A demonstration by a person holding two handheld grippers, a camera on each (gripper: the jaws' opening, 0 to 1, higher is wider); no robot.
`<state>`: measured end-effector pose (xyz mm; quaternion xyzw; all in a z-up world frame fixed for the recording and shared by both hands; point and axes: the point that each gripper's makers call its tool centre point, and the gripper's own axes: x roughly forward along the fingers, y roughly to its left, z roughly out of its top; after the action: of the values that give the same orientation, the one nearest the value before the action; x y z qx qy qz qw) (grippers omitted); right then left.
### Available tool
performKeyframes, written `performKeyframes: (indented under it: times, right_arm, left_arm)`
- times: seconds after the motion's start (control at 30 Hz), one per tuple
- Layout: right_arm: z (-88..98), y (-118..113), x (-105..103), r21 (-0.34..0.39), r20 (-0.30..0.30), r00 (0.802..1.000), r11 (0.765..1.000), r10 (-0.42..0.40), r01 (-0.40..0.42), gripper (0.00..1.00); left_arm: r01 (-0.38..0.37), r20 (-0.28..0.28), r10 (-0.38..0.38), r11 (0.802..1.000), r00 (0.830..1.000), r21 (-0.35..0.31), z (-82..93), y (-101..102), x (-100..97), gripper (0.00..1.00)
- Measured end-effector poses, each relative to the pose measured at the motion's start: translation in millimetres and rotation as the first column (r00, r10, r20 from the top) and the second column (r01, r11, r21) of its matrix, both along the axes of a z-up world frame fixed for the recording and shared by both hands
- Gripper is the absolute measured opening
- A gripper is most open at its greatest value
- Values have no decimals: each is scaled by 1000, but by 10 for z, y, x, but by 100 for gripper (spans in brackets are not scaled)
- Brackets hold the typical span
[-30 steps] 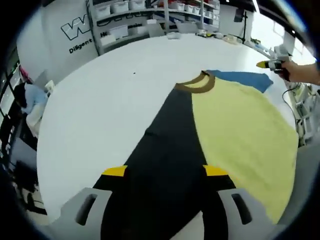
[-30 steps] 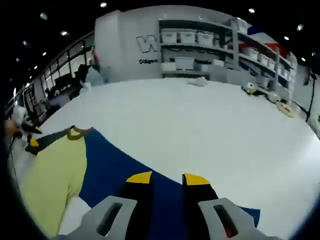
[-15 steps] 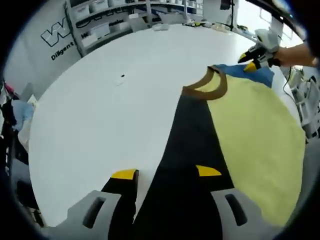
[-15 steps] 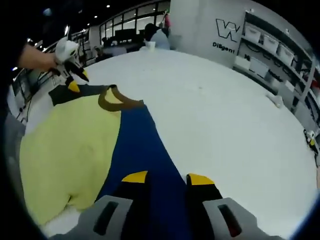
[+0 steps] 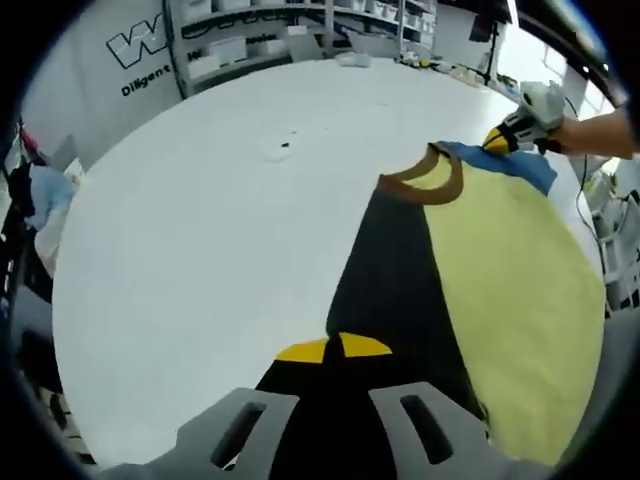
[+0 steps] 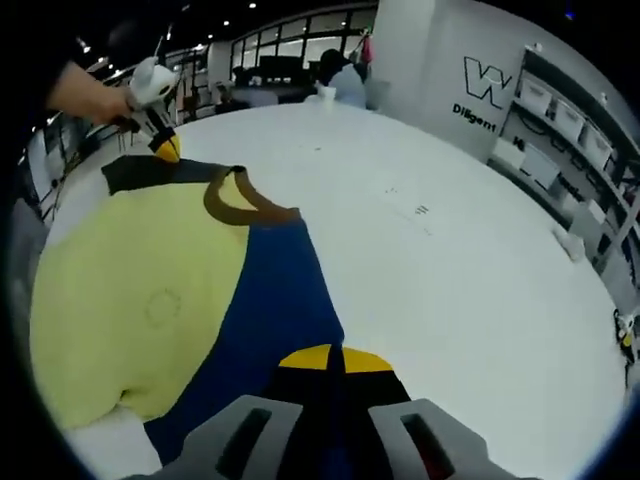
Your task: Fold the garment on the visible template until the final outline fits inside the template.
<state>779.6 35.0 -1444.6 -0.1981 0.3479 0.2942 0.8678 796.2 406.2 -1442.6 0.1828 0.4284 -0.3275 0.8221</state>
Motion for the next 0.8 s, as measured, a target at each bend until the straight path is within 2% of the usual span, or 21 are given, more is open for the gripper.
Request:
performKeyframes:
  times: [0.1, 0.2, 0.37, 0.43, 0.47, 0.5, 0.53, 0.57, 0.6, 0.67, 0.7, 0.8]
  right_arm:
    - [3, 23, 143, 4, 7, 1000, 1000, 10, -10, 0]
    - [1, 60, 249, -6, 4, 1000, 1000, 17, -17, 0]
    - [-6, 65, 272, -9, -4, 1000, 1000, -1, 1, 0]
    - [21, 37, 240, -32, -12, 1000, 999, -16, 15, 0]
    - [68, 36, 227, -19, -4, 1000, 999, -29, 29, 4]
    - [172, 105, 212, 46, 35, 999, 998, -37, 35, 5]
    - [206, 138, 134, 49, 39, 999, 999, -14, 12, 4]
    - [238, 146, -2, 9, 48, 999, 1000, 25, -26, 4]
    - [263, 161, -94, 9, 53, 998, 999, 35, -36, 5]
    - [307, 227, -298, 48, 59, 997, 997, 50, -53, 4]
    - [304, 224, -461, 43, 51, 997, 997, 58, -60, 4]
    - [344, 277, -837, 92, 51, 997, 994, 57, -61, 5]
  left_arm:
    - [-25, 38, 23, 999, 999, 42, 7, 72, 82, 9]
    - [-29, 53, 27, 998, 998, 47, 8, 78, 131, 9]
    - [-56, 54, 53, 997, 997, 52, 10, 97, 180, 11]
    - [-55, 93, 45, 993, 995, 102, 49, 163, 209, 22]
    - [-70, 94, 61, 992, 994, 101, 65, 175, 203, 31]
    - [-104, 100, 98, 993, 990, 61, 135, 161, 195, 35]
    - [-109, 112, 106, 994, 988, 23, 206, 126, 179, 35]
    - [-110, 139, 109, 994, 984, 0, 297, 109, 140, 34]
    - [-95, 153, 93, 995, 984, 7, 339, 113, 80, 34]
    - [-59, 169, 58, 998, 984, -1, 419, 76, -106, 34]
    - [-52, 184, 54, 999, 981, -15, 473, 66, -219, 34]
    - [-41, 181, 49, 998, 982, -48, 517, 49, -551, 34]
